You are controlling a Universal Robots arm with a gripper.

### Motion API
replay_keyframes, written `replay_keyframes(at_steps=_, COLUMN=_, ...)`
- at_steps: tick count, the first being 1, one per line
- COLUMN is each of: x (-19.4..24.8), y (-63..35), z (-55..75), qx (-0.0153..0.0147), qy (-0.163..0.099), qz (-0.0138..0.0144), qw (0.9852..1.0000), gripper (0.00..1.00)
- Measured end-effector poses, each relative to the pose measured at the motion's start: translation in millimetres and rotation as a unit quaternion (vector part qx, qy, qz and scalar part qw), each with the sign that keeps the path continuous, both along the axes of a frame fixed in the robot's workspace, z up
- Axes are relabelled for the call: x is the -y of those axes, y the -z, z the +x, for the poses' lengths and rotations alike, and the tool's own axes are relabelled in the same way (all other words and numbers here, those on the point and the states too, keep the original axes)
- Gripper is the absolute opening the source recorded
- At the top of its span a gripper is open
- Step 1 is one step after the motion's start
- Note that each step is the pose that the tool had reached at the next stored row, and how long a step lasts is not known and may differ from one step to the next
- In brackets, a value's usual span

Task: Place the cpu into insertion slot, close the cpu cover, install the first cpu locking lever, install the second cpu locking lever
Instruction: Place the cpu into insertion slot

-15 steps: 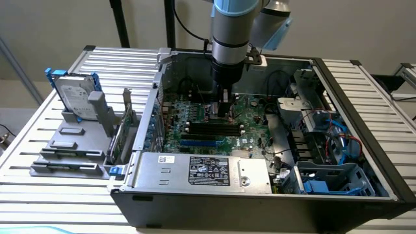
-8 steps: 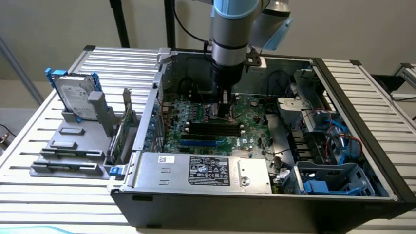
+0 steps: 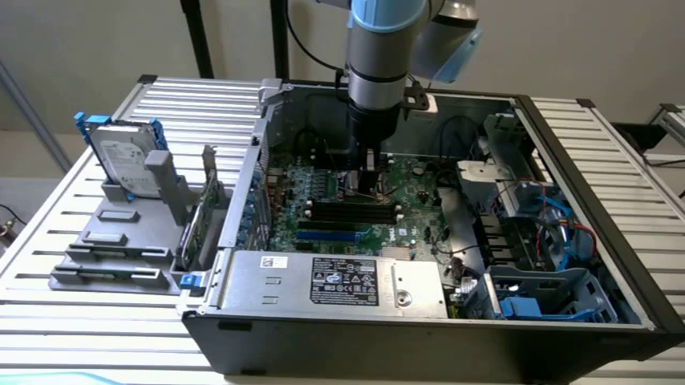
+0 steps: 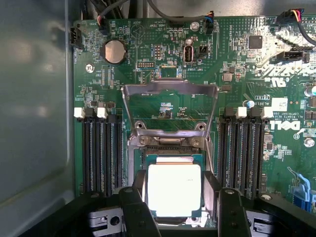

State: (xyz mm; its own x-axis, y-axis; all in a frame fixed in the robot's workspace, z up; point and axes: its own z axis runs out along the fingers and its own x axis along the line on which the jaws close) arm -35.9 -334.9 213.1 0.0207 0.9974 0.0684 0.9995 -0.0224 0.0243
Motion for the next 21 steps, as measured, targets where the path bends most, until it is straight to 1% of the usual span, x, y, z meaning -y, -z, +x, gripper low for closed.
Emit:
replay_keyframes(at_steps=4, x=-1.8, y=1.3, z=0.1, qx=0.0001, qy=0.003, qz=-0.0009, qw=1.0, gripper=0.55)
replay_keyframes(at_steps=14, x=-1.9, y=6.3, z=-0.1, qx=0.0001, qy=0.005, qz=-0.0058, qw=1.0, gripper=0.55)
replay_keyframes(at_steps=21, x=-2.8, y=8.7, z=-0.1, qx=0.0001, qy=0.005, qz=-0.0094, qw=0.9999, gripper=0.55)
